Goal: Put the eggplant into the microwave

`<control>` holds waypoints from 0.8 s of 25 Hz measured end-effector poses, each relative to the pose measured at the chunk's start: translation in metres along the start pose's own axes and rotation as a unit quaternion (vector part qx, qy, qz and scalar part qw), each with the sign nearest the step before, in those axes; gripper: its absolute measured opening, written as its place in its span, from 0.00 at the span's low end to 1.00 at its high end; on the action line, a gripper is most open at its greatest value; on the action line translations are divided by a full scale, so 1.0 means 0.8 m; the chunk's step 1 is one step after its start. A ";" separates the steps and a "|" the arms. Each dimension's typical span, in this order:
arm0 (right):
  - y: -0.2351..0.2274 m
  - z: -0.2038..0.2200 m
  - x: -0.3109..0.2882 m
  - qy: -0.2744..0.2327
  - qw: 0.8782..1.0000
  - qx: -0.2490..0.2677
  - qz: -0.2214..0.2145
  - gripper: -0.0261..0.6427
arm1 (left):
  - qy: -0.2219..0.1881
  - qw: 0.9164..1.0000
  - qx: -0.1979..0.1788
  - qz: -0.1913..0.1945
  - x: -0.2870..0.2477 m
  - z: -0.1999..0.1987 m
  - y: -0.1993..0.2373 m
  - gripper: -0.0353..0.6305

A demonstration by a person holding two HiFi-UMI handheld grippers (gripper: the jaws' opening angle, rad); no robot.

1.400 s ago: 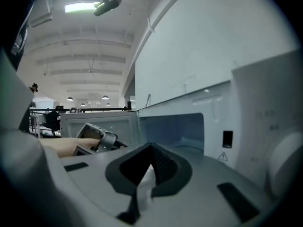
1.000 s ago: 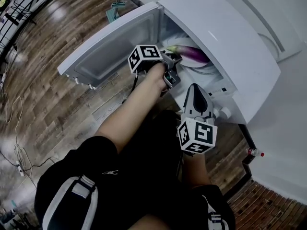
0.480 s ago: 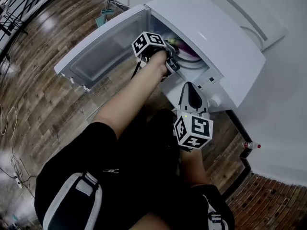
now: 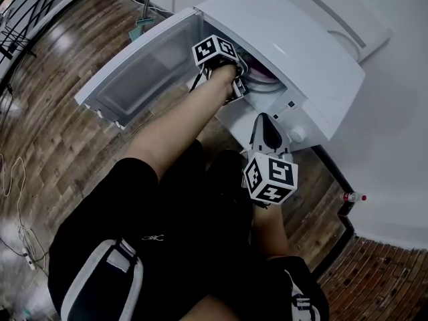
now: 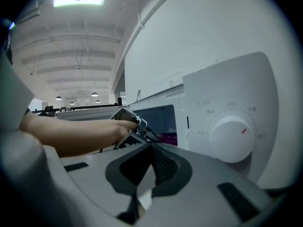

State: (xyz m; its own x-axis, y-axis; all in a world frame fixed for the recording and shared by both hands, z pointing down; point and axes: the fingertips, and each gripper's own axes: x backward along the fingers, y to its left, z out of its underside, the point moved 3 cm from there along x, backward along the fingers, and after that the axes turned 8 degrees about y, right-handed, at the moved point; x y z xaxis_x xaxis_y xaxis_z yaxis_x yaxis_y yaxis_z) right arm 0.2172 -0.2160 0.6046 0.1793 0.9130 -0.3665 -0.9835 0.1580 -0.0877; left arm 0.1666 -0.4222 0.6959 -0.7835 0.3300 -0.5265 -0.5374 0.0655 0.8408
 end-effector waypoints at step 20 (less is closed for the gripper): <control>0.006 0.028 -0.012 0.022 1.000 -0.001 -0.019 0.05 | -0.113 0.900 -0.360 -0.220 0.022 -0.017 -0.004 0.41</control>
State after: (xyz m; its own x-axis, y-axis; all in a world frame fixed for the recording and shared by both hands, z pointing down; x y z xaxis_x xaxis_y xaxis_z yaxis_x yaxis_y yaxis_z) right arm 0.2105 -0.2156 0.6281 0.2164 0.8894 -0.4027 -0.9762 0.1902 -0.1045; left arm 0.1504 -0.4298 0.6823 -0.4064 0.6092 -0.6810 -0.9062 -0.3641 0.2151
